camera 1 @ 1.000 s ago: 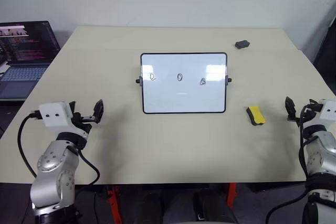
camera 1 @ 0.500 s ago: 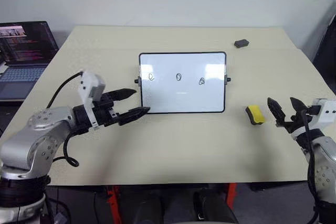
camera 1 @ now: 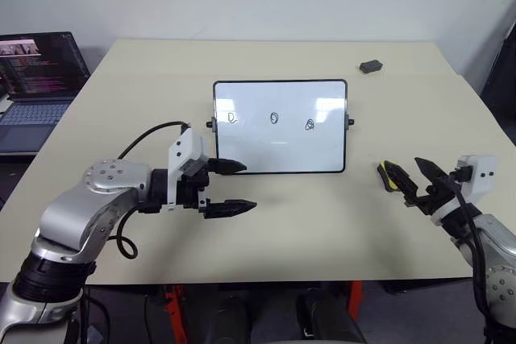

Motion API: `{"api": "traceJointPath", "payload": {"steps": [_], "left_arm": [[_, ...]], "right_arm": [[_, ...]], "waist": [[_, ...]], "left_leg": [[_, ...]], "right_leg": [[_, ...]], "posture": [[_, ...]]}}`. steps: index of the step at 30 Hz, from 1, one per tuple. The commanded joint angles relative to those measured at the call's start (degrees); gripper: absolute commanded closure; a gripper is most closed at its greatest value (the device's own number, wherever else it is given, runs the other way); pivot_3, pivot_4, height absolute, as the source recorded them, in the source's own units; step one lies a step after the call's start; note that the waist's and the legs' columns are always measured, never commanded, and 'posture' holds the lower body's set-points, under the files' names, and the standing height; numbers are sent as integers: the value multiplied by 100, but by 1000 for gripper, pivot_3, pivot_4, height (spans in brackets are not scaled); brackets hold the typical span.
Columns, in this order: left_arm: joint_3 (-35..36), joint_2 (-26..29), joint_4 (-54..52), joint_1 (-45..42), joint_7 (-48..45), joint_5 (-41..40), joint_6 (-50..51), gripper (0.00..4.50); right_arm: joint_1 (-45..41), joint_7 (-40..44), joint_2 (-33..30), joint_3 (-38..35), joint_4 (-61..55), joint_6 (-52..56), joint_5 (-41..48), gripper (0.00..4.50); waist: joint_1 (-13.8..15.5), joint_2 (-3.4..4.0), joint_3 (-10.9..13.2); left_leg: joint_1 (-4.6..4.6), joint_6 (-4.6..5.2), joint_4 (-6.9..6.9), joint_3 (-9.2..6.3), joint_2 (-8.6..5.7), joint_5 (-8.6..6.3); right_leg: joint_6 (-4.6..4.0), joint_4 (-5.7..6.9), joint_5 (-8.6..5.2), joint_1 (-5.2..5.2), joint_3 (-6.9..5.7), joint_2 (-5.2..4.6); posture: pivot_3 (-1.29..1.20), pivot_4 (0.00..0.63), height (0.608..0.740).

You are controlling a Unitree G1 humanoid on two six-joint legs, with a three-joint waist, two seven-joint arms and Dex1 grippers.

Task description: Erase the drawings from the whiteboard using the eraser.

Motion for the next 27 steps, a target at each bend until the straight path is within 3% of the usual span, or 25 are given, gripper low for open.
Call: {"api": "traceJointPath", "payload": {"steps": [1, 9, 27], "left_arm": [[-201, -85, -15, -338, -232, 94, -123, 0], [-585, -312, 367, -626, -556, 509, -464, 0], [-629, -561, 353, -371, -547, 870, -704, 0]], "right_arm": [[-267, -659, -35, 168, 19, 312, -497, 45], [-806, -1088, 55, 476, 582, 691, -1169, 45], [-1186, -691, 243, 675, 1607, 301, -1861, 45]], "waist": [[2, 0, 0], [-8, 0, 0], [-7, 0, 0]], "left_leg": [[-2, 0, 0, 2, 0, 0], [-7, 0, -3, 13, 0, 0], [-8, 1, -1, 12, 1, 0]], "right_leg": [[0, -2, 0, 0, 0, 0], [1, -5, 0, -5, 1, 3], [1, -3, 0, -6, 2, 4]], "posture": [[0, 150, 740], [0, 150, 740], [0, 150, 740]]}}
